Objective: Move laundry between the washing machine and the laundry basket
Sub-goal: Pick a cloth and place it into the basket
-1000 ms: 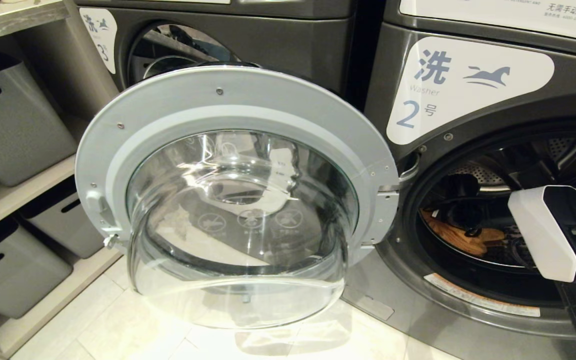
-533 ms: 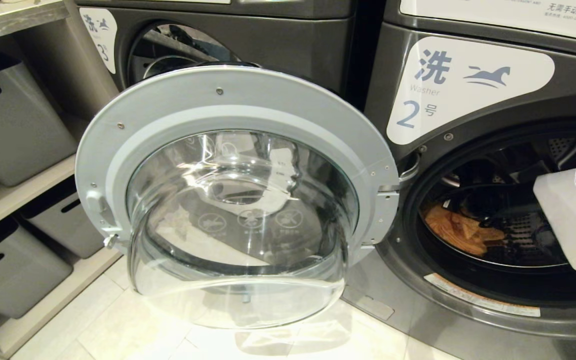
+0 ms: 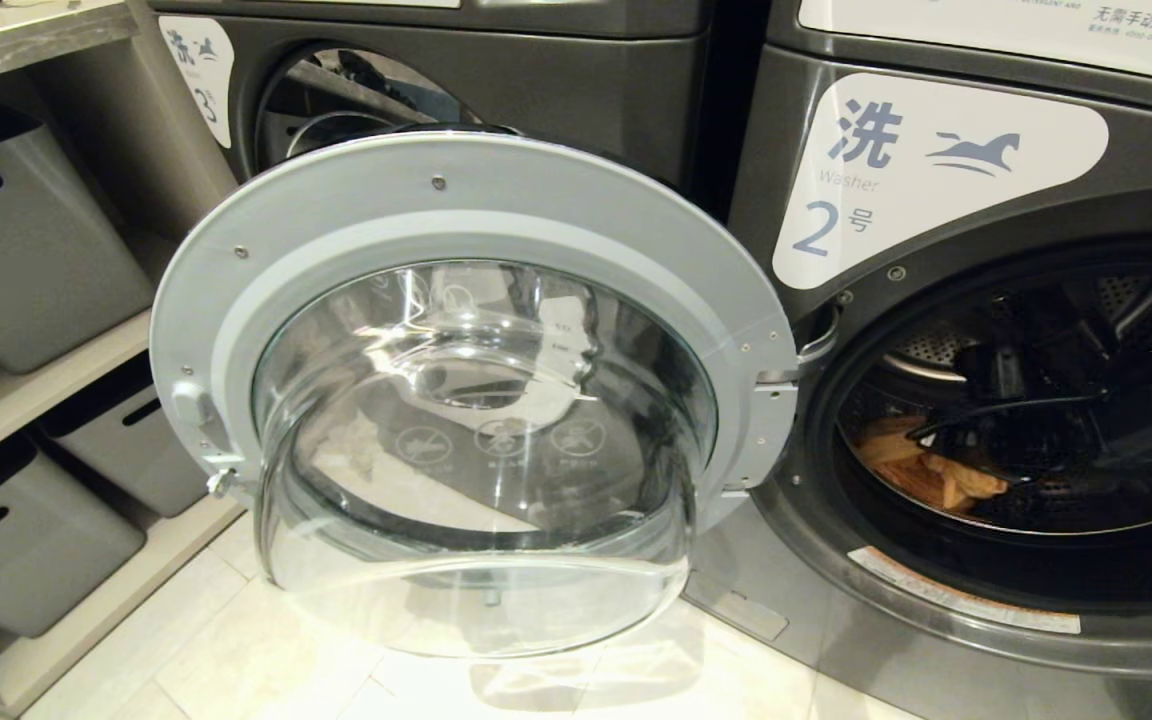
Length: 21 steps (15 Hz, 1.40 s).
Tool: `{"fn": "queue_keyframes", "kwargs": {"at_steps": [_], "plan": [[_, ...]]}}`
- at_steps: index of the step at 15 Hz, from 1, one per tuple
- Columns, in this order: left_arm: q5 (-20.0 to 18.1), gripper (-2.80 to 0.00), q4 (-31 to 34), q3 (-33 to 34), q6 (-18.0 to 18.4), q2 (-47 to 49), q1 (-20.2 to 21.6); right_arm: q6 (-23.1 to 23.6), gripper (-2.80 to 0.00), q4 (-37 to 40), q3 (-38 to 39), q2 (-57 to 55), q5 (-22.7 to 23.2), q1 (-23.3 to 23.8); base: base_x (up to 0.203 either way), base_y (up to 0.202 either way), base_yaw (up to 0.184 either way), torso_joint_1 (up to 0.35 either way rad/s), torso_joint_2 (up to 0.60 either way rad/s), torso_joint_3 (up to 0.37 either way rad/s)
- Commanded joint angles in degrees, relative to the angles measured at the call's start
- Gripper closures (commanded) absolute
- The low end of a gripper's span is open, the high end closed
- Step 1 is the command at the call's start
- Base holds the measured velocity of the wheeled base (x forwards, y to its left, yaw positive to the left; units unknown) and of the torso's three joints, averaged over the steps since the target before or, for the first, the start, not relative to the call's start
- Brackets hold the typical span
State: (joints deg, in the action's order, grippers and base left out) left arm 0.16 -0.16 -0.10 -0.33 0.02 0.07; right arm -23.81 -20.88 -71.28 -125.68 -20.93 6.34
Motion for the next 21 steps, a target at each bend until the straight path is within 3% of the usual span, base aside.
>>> {"fn": "queue_keyframes", "kwargs": {"at_steps": [1,7,14,17,21], "plan": [[0.0,0.00,0.0,0.0,0.0,0.0,0.0,0.1,0.00,-3.8,6.5,5.9,0.2,0.0,0.000,0.000,0.000,0.000,0.00,0.000],[0.0,0.00,0.0,0.0,0.0,0.0,0.0,2.1,0.00,-14.0,27.8,21.0,2.8,0.0,0.000,0.000,0.000,0.000,0.00,0.000],[0.0,0.00,0.0,0.0,0.0,0.0,0.0,11.8,0.00,-14.6,54.4,51.8,5.3,-0.1,0.000,0.000,0.000,0.000,0.00,0.000],[0.0,0.00,0.0,0.0,0.0,0.0,0.0,17.7,0.00,-9.1,58.2,67.6,6.6,-0.2,0.000,0.000,0.000,0.000,0.00,0.000],[0.0,0.00,0.0,0.0,0.0,0.0,0.0,25.5,0.00,3.7,57.1,90.8,7.6,-1.0,0.000,0.000,0.000,0.000,0.00,0.000]]}}
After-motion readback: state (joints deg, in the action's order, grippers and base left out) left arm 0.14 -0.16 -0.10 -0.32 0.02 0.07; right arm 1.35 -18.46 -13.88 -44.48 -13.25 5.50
